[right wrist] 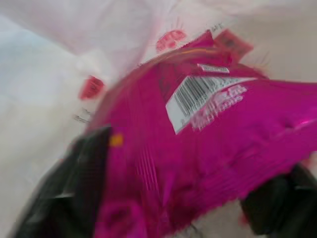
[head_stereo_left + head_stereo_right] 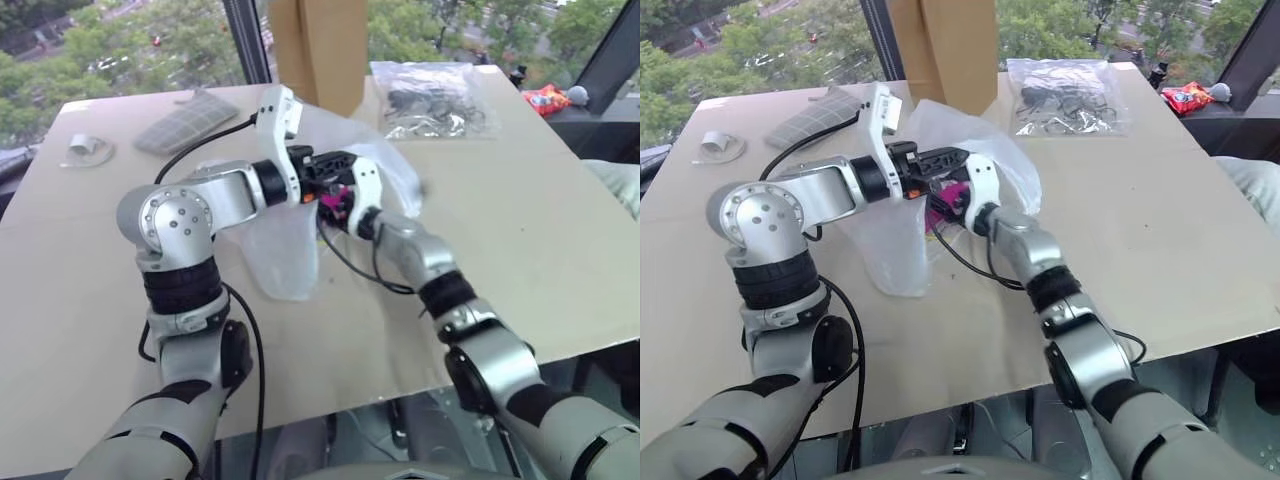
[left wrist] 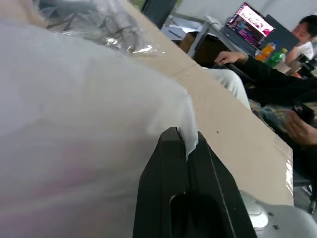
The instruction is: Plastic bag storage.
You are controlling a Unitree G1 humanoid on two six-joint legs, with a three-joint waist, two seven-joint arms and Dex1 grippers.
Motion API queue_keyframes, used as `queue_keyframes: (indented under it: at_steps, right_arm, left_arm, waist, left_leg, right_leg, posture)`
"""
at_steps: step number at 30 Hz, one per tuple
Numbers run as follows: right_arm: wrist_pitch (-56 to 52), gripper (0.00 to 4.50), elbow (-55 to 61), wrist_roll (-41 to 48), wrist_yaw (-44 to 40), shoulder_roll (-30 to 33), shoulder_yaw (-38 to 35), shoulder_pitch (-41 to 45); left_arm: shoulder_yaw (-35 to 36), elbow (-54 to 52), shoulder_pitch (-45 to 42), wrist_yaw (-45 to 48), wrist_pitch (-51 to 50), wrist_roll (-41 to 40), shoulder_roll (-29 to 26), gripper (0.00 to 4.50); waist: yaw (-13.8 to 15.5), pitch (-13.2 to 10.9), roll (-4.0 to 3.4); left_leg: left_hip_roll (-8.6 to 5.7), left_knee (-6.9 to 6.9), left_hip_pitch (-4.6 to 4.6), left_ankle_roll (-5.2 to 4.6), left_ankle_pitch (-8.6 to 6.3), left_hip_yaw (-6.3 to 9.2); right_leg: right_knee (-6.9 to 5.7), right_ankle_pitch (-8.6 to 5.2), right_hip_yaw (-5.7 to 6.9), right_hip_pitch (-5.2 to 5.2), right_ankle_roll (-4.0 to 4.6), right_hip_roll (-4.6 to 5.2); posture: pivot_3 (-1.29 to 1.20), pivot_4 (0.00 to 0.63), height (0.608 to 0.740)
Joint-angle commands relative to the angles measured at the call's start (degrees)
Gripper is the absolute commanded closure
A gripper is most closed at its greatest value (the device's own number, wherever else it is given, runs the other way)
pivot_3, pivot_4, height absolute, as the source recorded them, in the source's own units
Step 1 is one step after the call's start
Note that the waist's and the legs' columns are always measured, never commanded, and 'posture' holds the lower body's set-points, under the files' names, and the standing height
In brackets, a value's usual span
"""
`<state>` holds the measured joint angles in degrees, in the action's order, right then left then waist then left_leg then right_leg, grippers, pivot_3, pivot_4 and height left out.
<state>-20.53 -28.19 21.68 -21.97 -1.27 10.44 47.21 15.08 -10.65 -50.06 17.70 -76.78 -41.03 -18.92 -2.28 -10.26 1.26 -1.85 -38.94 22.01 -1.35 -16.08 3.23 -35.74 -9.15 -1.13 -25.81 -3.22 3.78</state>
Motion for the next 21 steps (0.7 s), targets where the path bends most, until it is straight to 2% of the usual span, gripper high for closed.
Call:
queue_keyframes:
  at_steps: [1,4,6,7,8,9,11,12,13,17,21]
  right_arm:
    - [-6.24,1.03,23.28,-0.41,-2.29,6.32,1.12,-5.80]
    - [-12.64,1.03,35.61,0.15,-1.32,11.26,-0.11,-10.08]
    - [-16.39,0.49,42.50,0.53,-1.85,14.45,0.02,-12.48]
    - [-17.95,0.14,44.98,0.76,-1.63,15.19,-0.19,-13.27]
    - [-19.12,0.00,46.65,0.89,-1.37,15.60,-0.40,-13.76]
    - [-19.93,0.00,47.53,0.93,-1.05,15.67,-0.61,-13.94]
    - [-22.87,0.00,53.75,-1.13,-1.12,20.11,0.46,-16.01]
    - [-24.20,0.00,56.06,-1.27,-0.86,21.37,0.10,-16.85]
    - [-25.36,0.00,57.71,-1.38,-0.39,22.32,-0.45,-17.45]
    - [-26.63,0.00,59.64,-4.29,1.23,25.87,-1.36,-18.39]
    - [-27.06,0.00,56.07,-6.22,3.94,25.54,-3.67,-18.06]
  left_arm:
    - [-1.84,-2.17,4.61,3.14,11.94,3.74,-1.64,4.50]
    - [-5.60,-3.15,8.52,7.15,16.51,5.50,-4.55,4.50]
    - [-5.86,-2.96,10.32,9.22,19.76,5.79,-5.36,3.97]
    - [-6.02,-2.74,10.83,9.69,21.22,6.24,-5.63,3.65]
    - [-6.17,-2.55,11.16,10.02,22.27,6.58,-5.82,3.21]
    - [-6.33,-2.37,11.32,10.20,22.95,6.81,-5.94,2.83]
    - [-5.45,-3.41,11.25,11.96,24.74,5.14,-5.88,1.86]
    - [-4.49,-4.06,11.24,12.85,24.49,3.55,-6.05,1.59]
    - [-3.38,-4.74,11.38,14.18,23.88,1.56,-6.51,0.99]
    - [0.22,-8.12,13.37,19.53,19.66,-7.05,-10.07,0.99]
    - [3.28,-11.08,15.67,22.10,14.68,-16.30,-14.13,0.99]
  waist:
    - [0.01,0.03,-0.07]
    - [0.08,0.03,-0.08]
    - [0.03,0.03,-0.08]
    - [0.04,0.03,-0.08]
    - [0.03,0.03,-0.07]
    - [0.02,0.03,-0.07]
    - [0.16,0.03,-0.08]
    - [0.33,0.03,-0.07]
    - [0.46,0.03,-0.07]
    - [0.22,0.03,-0.06]
    - [0.04,0.02,-0.06]
  left_leg:
    - [-0.02,0.00,0.00,0.00,0.00,-0.03]
    - [-0.04,0.00,0.01,0.00,0.00,0.00]
    - [-0.03,0.00,-0.02,0.00,0.00,-0.01]
    - [-0.03,0.00,-0.04,0.00,0.00,-0.03]
    - [-0.02,0.00,-0.04,0.00,0.00,-0.03]
    - [-0.02,0.00,-0.06,0.00,0.00,-0.06]
    - [-0.03,-0.01,-0.10,-0.03,-0.01,-0.14]
    - [-0.02,-0.01,-0.09,-0.04,-0.01,-0.10]
    - [-0.03,-0.03,-0.08,-0.04,-0.01,-0.09]
    - [-0.02,-0.15,-0.05,-0.05,-0.02,-0.08]
    - [0.03,-0.14,-0.10,-0.18,-0.09,-0.08]
  right_leg:
    - [-0.01,0.00,-0.02,-0.01,-0.01,0.05]
    - [0.15,0.00,0.04,0.00,0.00,0.04]
    - [0.13,-0.01,0.05,0.00,0.01,-0.05]
    - [0.10,-0.01,0.03,0.00,0.02,-0.07]
    - [0.09,-0.01,0.03,0.00,0.02,-0.08]
    - [0.08,-0.01,0.01,0.01,0.02,-0.07]
    - [0.03,-0.01,-0.05,0.03,0.01,-0.07]
    - [0.02,-0.01,-0.03,0.03,0.01,-0.05]
    - [0.03,-0.01,-0.01,0.06,0.01,-0.05]
    - [0.06,-0.01,0.01,0.10,-0.01,-0.03]
    - [0.02,-0.02,0.01,0.12,0.00,-0.10]
  posture:
    - [0.00,0.150,0.740]
    - [0.00,0.150,0.740]
    - [0.00,0.150,0.740]
    - [0.00,0.150,0.740]
    - [0.00,0.150,0.740]
    - [0.00,0.150,0.740]
    - [0.00,0.150,0.740]
    - [0.00,0.150,0.740]
    - [0.00,0.150,0.740]
    - [0.00,0.150,0.740]
    - [0.00,0.150,0.740]
